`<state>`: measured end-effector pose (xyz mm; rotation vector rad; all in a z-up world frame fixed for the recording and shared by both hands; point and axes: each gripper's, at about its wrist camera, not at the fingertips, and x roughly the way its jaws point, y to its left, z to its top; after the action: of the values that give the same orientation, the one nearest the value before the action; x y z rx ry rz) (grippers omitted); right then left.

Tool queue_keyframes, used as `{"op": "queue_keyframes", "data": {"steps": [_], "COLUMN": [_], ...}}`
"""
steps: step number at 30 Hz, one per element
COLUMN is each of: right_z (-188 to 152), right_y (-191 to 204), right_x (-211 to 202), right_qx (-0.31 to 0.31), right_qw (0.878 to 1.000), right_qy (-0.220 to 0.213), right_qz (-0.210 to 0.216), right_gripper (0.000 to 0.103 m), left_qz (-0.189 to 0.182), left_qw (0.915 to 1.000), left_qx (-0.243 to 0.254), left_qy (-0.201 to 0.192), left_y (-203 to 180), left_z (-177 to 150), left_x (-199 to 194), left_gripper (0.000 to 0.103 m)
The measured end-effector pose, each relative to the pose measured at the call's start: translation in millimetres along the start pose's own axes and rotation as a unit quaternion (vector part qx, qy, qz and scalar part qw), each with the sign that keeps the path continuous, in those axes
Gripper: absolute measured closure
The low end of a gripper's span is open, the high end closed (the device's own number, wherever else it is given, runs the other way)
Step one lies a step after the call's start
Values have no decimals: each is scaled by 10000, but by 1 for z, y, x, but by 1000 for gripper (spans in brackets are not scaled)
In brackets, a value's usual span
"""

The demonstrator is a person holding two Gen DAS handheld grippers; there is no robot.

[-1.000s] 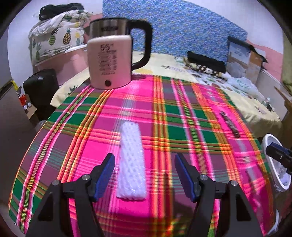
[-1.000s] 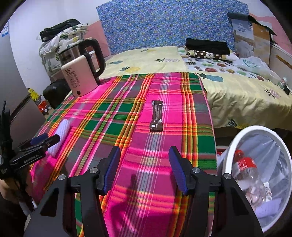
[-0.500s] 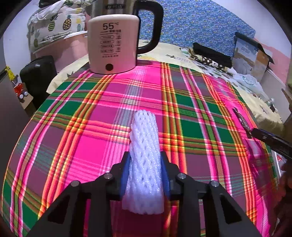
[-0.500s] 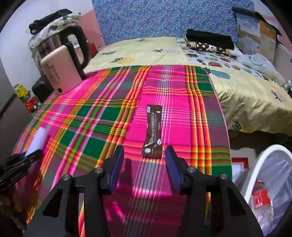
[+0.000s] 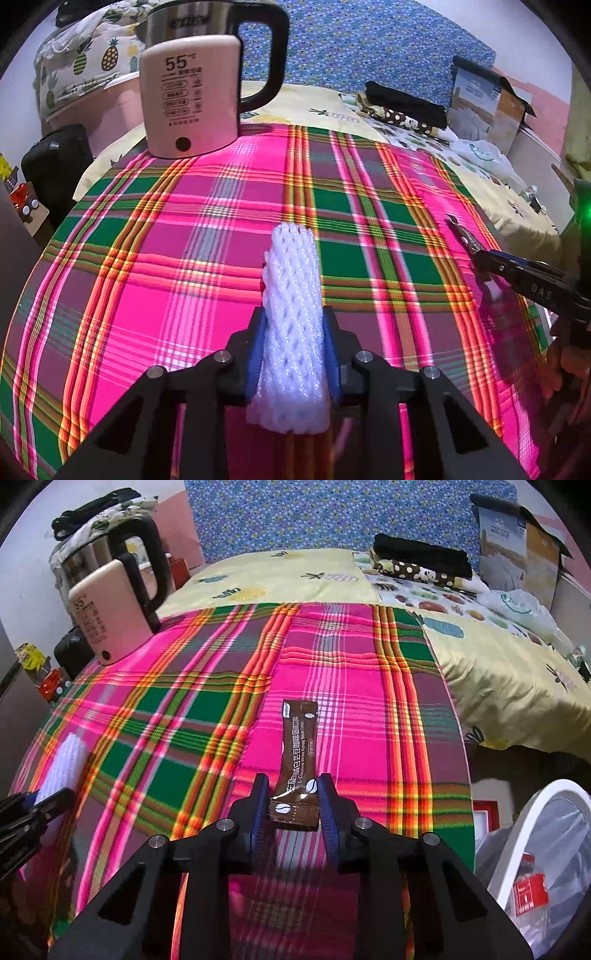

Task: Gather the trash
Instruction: 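Lift and carry the wrapper and foam net over the bin with both tools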

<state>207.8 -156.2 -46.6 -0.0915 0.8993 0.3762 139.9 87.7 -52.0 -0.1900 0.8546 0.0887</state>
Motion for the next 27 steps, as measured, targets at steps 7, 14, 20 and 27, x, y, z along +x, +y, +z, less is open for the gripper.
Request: {"op": "queue_keyframes", "data": {"steps": [7,14,20,27], "right_z": [-15,-32,-46,-60], "right_y": [2,-4,-12,-21], "right_x": [-31,-56,-78,-92], "right_qx": [40,175,313,496], "right_qw": [9997,9990,9982,9969], "right_qy": [-177,-310,-435,-546], "right_qz": [187,265,285,263], "right_gripper": [75,75,75,75], "left_qz": [-109,-288,-516,-740], "left_qw": [9998,9988,9970,9946], "left_qx": [167,361,551,702], "left_qy": [-69,-153,-196,-199], "left_y": [-20,-45,-67,-88], "left_z": [-5,-12,-18,-25], "left_x": [-14,-33,-47,-57], "left_gripper": [74,74,74,74]}}
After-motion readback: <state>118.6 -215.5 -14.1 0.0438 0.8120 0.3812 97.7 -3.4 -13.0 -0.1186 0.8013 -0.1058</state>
